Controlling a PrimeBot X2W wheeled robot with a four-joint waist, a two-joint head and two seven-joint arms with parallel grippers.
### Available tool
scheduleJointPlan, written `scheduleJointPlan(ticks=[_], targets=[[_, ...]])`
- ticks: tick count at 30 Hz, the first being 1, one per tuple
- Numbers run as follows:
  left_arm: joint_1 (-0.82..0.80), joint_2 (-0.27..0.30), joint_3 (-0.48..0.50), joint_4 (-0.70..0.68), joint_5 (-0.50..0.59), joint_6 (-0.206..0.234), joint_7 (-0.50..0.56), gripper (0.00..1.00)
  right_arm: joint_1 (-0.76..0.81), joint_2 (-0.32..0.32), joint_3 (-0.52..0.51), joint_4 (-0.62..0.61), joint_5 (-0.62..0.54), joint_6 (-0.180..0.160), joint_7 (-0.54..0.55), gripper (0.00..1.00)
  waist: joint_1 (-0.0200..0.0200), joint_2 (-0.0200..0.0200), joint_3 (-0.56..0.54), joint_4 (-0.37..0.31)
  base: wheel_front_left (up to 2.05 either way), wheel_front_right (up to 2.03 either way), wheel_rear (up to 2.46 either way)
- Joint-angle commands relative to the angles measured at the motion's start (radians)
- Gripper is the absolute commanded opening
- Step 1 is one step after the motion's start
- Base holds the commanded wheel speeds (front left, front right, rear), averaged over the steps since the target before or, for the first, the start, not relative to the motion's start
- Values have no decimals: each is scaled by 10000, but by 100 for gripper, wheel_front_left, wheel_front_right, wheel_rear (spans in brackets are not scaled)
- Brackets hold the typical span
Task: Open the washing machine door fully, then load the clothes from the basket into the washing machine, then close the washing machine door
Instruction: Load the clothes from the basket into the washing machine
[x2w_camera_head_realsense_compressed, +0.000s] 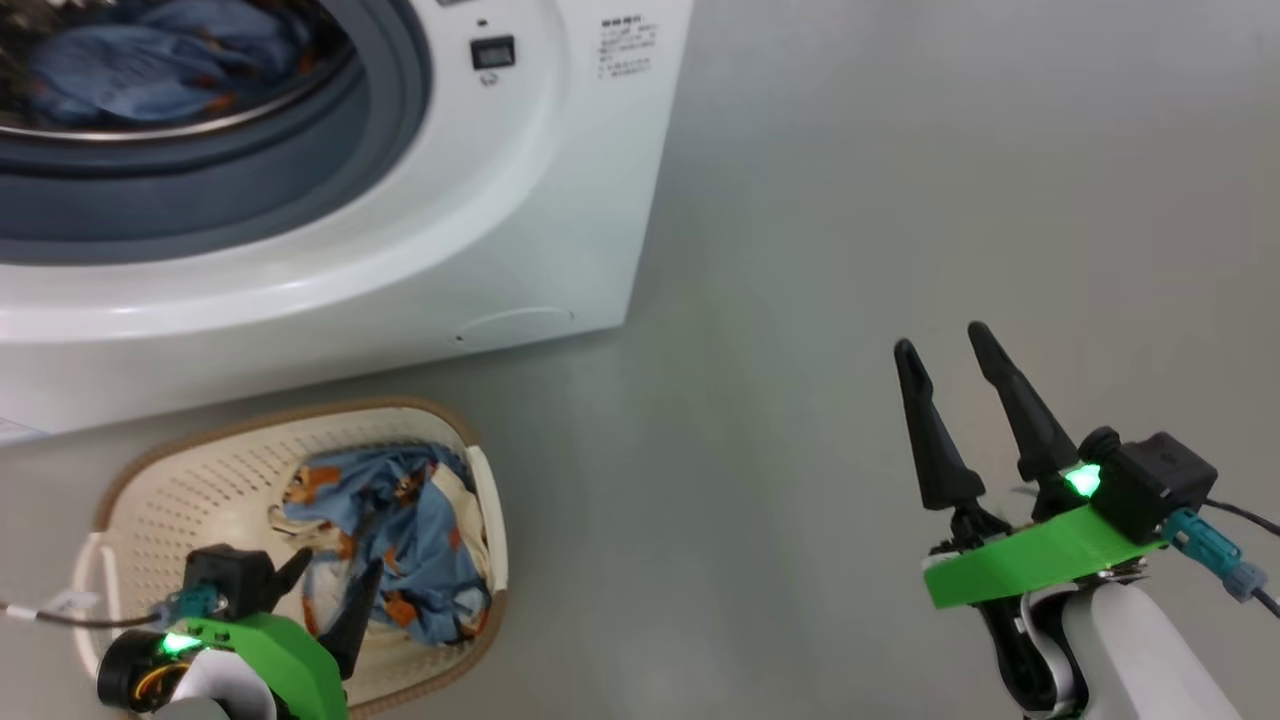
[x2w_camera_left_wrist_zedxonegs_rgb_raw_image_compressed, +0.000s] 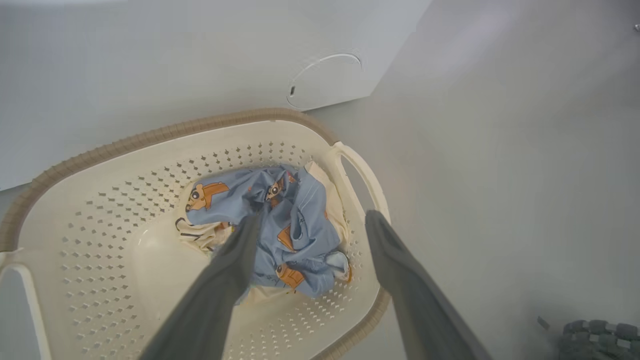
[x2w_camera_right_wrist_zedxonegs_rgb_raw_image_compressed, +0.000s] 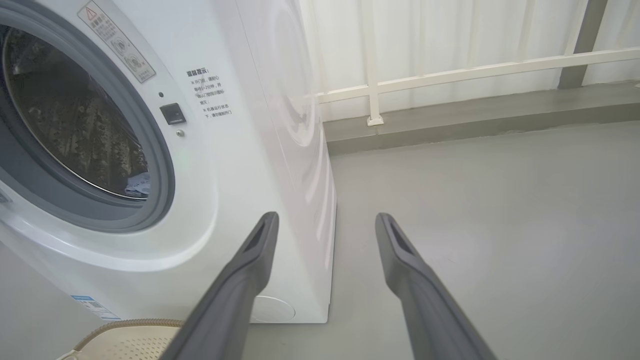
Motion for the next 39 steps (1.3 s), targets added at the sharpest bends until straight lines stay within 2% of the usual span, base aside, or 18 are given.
scheduleJointPlan(ticks=[1, 9, 21, 39], targets=[[-329, 447, -11, 87, -192, 8, 85, 100, -175, 44, 135, -317, -149, 56, -78, 100, -1, -1, 604, -337, 0, 0, 0], [-1283, 987, -1324, 870, -1035, 7, 258, 100, -459, 358, 154, -580, -381, 56, -78, 100, -1, -1, 1729, -697, 0, 0, 0], [-2465, 1799, -3123, 1482, -1601, 6, 373, 100, -792, 555, 266, -961, -561, 56, -78, 100, -1, -1, 3248, -1274, 0, 0, 0], [-4215, 3010, -4891, 2037, -2595, 6, 604, 100, -961, 567, 843, -1487, 275, 56, -78, 100, -1, -1, 5063, -2318, 0, 0, 0]])
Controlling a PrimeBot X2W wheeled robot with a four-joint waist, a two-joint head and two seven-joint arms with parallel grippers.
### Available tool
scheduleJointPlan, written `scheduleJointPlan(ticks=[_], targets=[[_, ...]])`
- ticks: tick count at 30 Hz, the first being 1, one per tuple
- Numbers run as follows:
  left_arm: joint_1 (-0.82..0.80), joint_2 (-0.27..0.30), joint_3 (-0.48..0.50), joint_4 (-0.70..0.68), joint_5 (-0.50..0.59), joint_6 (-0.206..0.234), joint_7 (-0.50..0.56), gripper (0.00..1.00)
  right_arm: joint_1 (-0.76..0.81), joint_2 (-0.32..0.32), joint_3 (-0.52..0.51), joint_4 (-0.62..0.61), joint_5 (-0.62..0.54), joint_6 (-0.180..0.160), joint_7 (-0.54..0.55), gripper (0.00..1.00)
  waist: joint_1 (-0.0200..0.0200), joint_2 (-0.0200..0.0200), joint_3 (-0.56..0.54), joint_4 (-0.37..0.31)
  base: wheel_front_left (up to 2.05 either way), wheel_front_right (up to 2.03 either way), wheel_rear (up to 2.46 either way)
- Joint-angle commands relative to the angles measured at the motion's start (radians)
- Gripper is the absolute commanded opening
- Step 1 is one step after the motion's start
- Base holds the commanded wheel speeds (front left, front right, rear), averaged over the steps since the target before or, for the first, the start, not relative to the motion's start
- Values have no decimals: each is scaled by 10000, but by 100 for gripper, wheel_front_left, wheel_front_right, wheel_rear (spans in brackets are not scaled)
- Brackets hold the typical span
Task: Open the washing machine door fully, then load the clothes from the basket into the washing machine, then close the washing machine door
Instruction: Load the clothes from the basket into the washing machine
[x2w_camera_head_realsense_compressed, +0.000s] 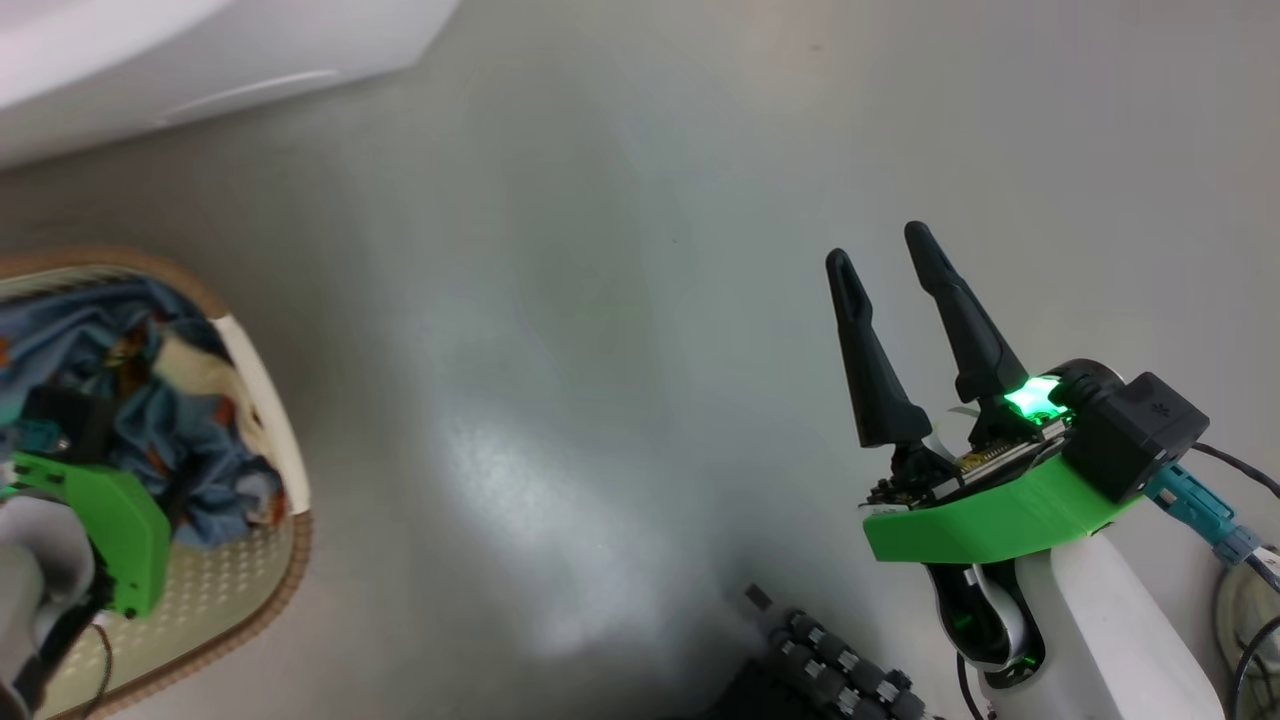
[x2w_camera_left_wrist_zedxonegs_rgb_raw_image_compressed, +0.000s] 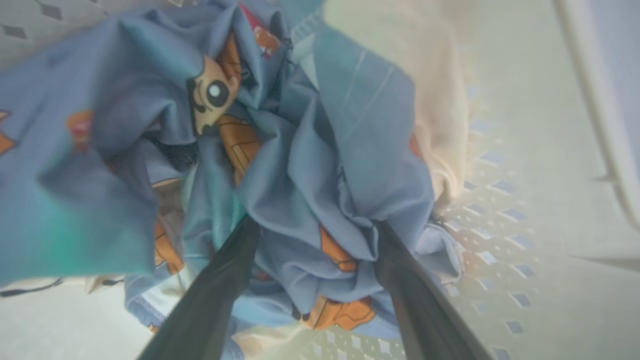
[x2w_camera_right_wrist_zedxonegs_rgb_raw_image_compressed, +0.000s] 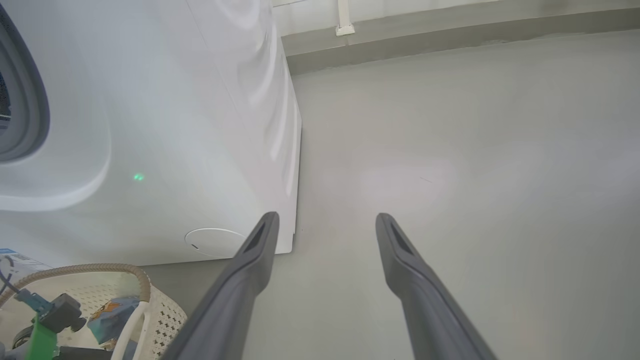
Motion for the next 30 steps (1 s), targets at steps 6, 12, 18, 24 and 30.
scheduleJointPlan(ticks=[6, 12, 18, 24, 30], targets=[[-537, 505, -353, 370, -413, 6, 546, 100, 203, -71, 183, -344, 125, 54, -78, 100, -1, 0, 593, -469, 0, 0, 0], [-788, 374, -709, 935, -705, 6, 1055, 6, 381, -71, 86, -461, 17, 54, -78, 100, -1, 0, 617, -429, 0, 0, 0], [-788, 441, -980, 926, -1046, 6, 878, 0, 235, -70, 255, -411, 88, 54, -78, 100, -1, 0, 554, -448, 0, 0, 0], [-652, 510, -1095, 866, -1400, 6, 511, 0, 40, -70, 325, -250, 175, 54, -78, 100, -1, 0, 233, -397, 0, 0, 0], [-197, 208, -922, 566, -2139, 6, -494, 0, 56, -70, 130, -82, 75, 54, -78, 100, -1, 0, -596, -19, 0, 0, 0]])
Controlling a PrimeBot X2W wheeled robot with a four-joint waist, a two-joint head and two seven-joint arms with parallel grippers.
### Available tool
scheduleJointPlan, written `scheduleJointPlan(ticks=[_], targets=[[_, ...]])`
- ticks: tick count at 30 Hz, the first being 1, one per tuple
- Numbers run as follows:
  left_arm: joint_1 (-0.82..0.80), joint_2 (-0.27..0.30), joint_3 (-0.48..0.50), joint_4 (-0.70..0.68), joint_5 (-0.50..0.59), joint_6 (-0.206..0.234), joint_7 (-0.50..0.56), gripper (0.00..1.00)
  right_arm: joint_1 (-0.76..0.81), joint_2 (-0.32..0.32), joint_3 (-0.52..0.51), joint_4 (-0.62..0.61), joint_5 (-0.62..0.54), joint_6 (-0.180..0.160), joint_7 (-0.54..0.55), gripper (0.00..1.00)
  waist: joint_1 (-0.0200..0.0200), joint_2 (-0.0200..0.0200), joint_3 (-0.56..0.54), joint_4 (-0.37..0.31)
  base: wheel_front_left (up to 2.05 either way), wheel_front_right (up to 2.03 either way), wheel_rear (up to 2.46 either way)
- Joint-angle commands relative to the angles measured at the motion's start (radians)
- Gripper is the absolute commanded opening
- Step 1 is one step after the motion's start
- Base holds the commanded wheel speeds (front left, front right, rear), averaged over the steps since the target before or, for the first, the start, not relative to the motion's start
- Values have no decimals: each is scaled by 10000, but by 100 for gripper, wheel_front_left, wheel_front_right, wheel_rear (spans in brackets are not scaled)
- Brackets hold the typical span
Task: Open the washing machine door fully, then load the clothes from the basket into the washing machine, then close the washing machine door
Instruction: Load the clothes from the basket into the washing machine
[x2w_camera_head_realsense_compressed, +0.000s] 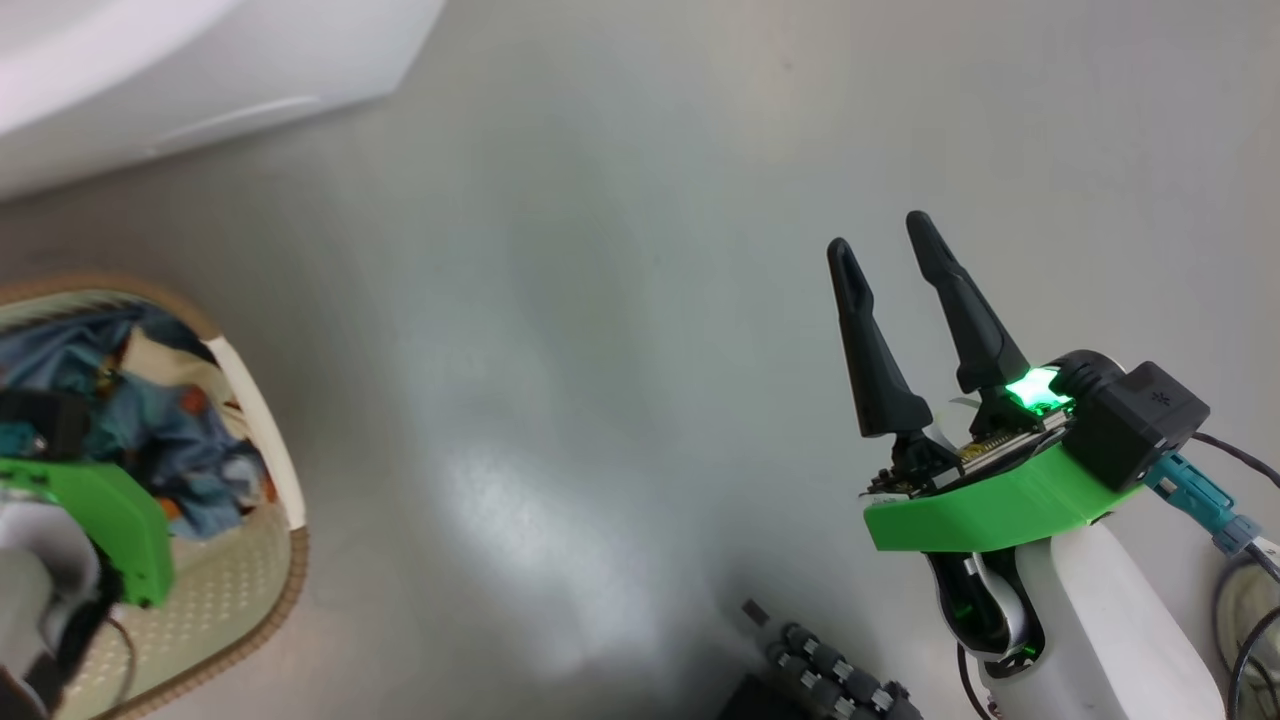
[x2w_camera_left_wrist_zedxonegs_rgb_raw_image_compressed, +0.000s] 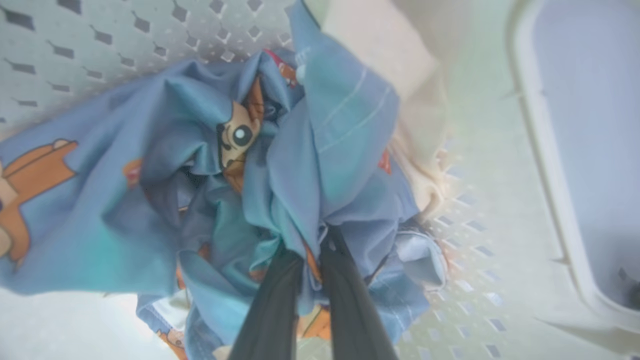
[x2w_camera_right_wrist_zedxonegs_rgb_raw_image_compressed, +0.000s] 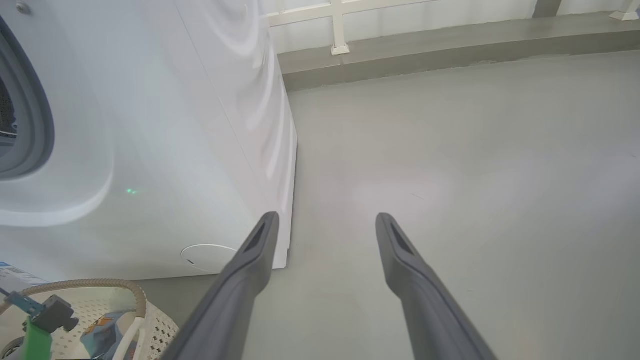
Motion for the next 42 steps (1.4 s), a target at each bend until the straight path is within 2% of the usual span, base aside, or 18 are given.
scheduleJointPlan(ticks=[1, 11, 17, 19, 26, 32, 33, 37, 42], targets=[[434, 152, 308, -155, -278, 6, -215, 0, 210, -101, 87, -109, 48, 46, -78, 100, 0, 0, -599, 363, 0, 0, 0], [1106, -268, 387, -608, -1241, 6, -1279, 0, 153, -101, -83, 441, -159, 46, -78, 100, 0, 0, -2356, 1121, 0, 0, 0], [1593, -500, 771, -1105, -1549, 6, -1643, 0, 333, -101, -268, 836, -330, 46, -78, 100, 0, 0, -3586, 1600, 0, 0, 0], [1684, -520, 1262, -1424, -1578, 6, -1655, 0, 413, -120, -323, 933, -352, 46, -78, 100, 0, 0, -3888, 1728, 0, 0, 0], [2486, -701, 3434, -2525, -462, 6, -1661, 0, 628, -448, -332, 1162, -200, 46, -78, 100, 0, 0, -4806, 2132, 0, 0, 0], [3563, -1083, 5464, -3675, 754, 19, -1662, 0, 838, -821, -355, 1327, 35, 46, -78, 100, 0, 0, -5599, 2437, 0, 0, 0], [3563, -1083, 5464, -3675, 754, 19, -1662, 0, 838, -821, -355, 1327, 35, 46, -78, 100, 0, 0, -5599, 2437, 0, 0, 0], [4278, -1414, 6725, -4613, 1570, 113, -1663, 0, 1061, -1078, -392, 1406, 204, 46, -78, 100, 0, 0, -6092, 2652, 0, 0, 0], [5102, -1787, 7859, -5685, 2318, 142, -1663, 0, 1332, -1412, -337, 1495, 391, 46, -78, 100, 0, 0, -6600, 2886, 0, 0, 0]])
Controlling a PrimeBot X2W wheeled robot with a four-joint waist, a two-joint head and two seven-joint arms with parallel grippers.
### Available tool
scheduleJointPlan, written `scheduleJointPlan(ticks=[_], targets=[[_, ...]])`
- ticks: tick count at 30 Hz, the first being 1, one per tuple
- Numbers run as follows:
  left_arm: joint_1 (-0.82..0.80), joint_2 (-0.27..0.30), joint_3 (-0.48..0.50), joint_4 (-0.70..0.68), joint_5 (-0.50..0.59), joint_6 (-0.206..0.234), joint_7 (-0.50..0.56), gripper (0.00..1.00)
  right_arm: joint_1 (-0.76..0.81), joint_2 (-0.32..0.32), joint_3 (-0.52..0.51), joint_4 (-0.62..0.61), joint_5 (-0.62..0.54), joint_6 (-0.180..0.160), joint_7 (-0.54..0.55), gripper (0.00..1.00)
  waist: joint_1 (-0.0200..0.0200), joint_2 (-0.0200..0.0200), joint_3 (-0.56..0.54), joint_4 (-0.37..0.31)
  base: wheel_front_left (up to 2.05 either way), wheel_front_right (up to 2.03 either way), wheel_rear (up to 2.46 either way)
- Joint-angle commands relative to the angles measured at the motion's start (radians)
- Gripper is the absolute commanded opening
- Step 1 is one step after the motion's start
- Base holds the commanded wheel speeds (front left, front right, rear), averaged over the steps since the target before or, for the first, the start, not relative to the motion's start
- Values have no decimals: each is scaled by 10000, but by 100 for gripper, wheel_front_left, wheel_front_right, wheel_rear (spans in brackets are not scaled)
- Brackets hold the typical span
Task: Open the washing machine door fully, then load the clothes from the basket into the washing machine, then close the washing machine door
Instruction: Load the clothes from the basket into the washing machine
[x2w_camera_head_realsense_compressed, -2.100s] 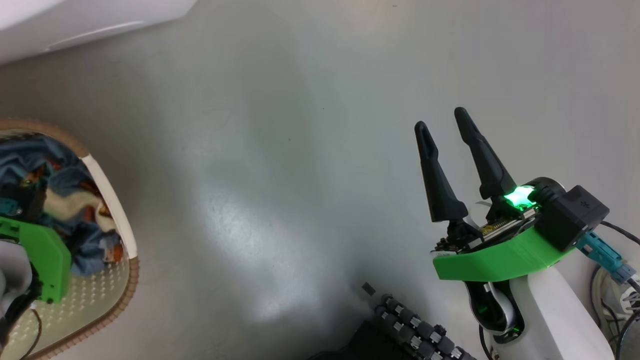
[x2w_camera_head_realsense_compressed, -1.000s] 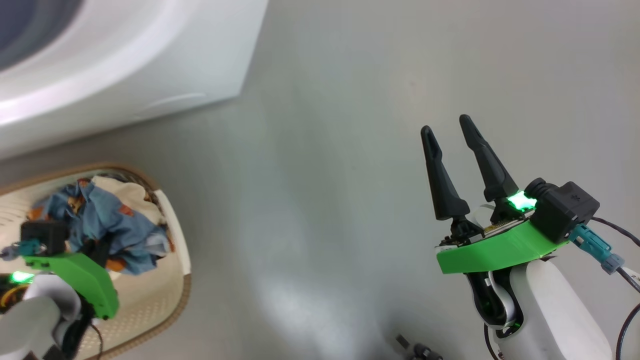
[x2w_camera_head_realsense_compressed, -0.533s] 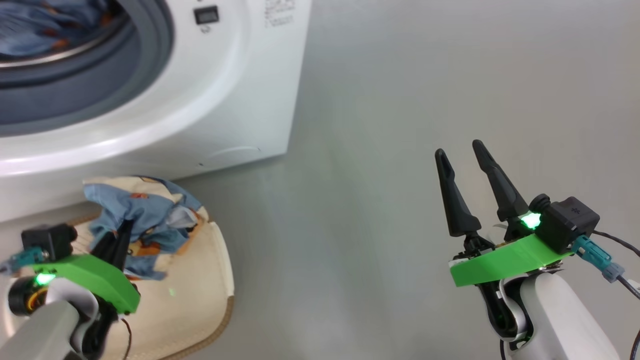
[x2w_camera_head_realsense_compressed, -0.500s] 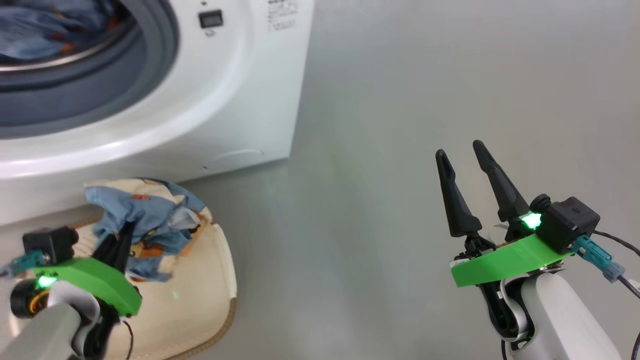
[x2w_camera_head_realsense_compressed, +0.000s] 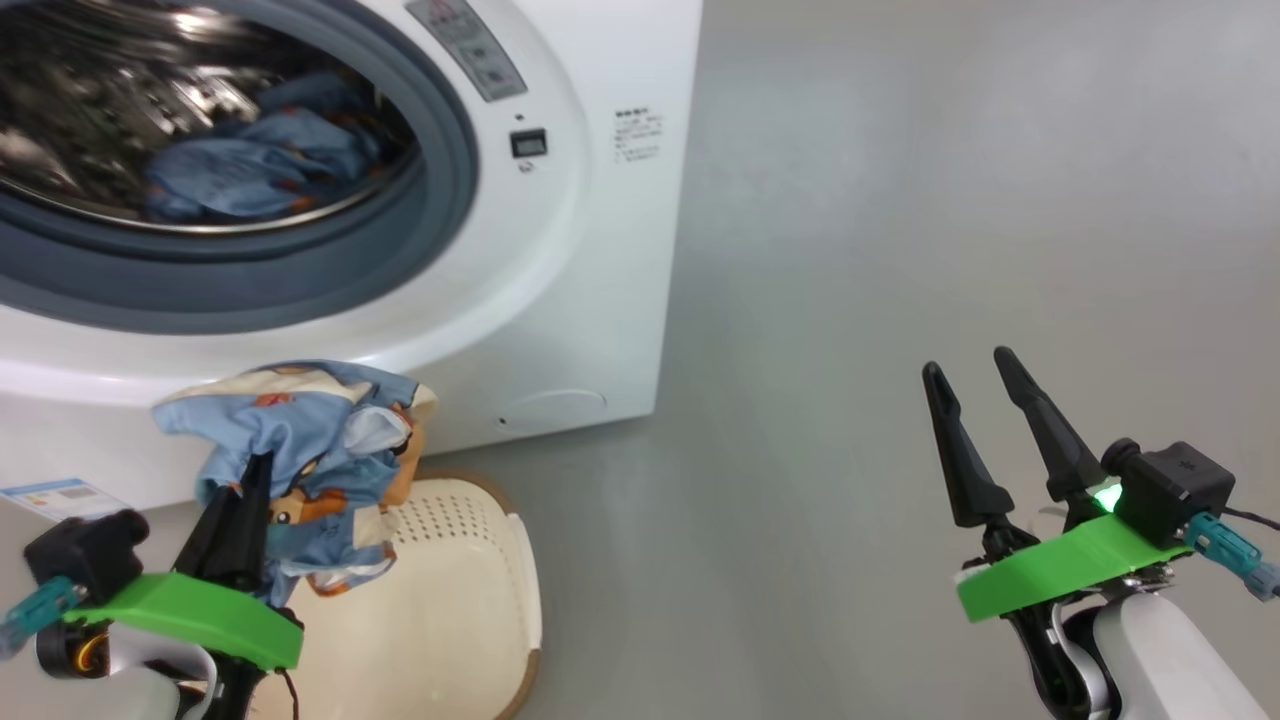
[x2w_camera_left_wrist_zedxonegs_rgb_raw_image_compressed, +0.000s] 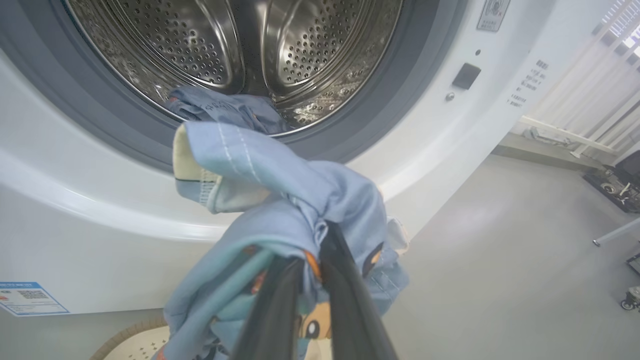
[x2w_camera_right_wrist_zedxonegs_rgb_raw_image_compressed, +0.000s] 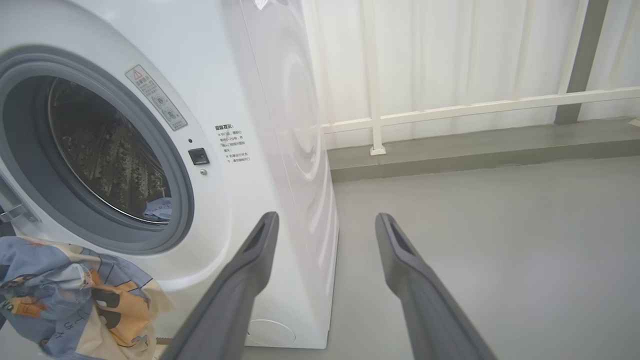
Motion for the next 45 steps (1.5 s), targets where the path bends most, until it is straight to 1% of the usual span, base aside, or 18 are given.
scheduleJointPlan(ticks=[1, 5, 9, 15, 21, 28, 35, 36, 40, 45], targets=[[-43, 286, 519, -371, 134, 70, -135, 0, 85, -149, 240, -185, 55, 46, -80, 100, 2, 0, -508, 394, 0, 0, 0], [456, 134, 1184, -1341, 635, 195, -135, 0, 190, -352, 249, -173, 162, 46, -80, 100, 2, 0, -733, 505, 0, 0, 0], [838, 0, 1619, -2222, 954, 348, -135, 0, 282, -491, 224, -206, 247, 46, -80, 100, 2, 0, -825, 575, 0, 0, 0], [1225, -108, 1863, -3031, 1126, 588, -135, 0, 340, -550, 249, -265, 292, 46, -80, 100, 2, 0, -831, 577, 0, 0, 0], [1345, -101, 1973, -3349, 1156, 678, -135, 0, 315, -570, 298, -279, 316, 46, -80, 100, 2, 0, -784, 517, 0, 0, 0], [886, -83, 1999, -3435, 1093, 669, -89, 0, 248, -604, 376, -297, 306, 46, -80, 100, 2, 0, -680, 383, 0, 0, 0], [-510, 95, 2207, -3341, 1037, 625, -15, 0, 99, -529, 477, -368, 220, 46, -80, 100, 2, 0, -187, 42, 0, 0, 0], [-510, 95, 2207, -3341, 1037, 625, -15, 0, 99, -529, 477, -368, 220, 46, -80, 100, 2, 0, -187, 42, 0, 0, 0], [-1486, 308, 2315, -2745, 955, 547, 197, 0, 12, -374, 469, -485, 89, 46, -80, 100, 2, 0, 317, -291, 0, 0, 0], [-2744, 706, 2217, -1195, 1008, 345, 559, 0, -111, -41, 491, -705, -154, 46, -80, 100, 2, 0, 1162, -800, 0, 0, 0]])
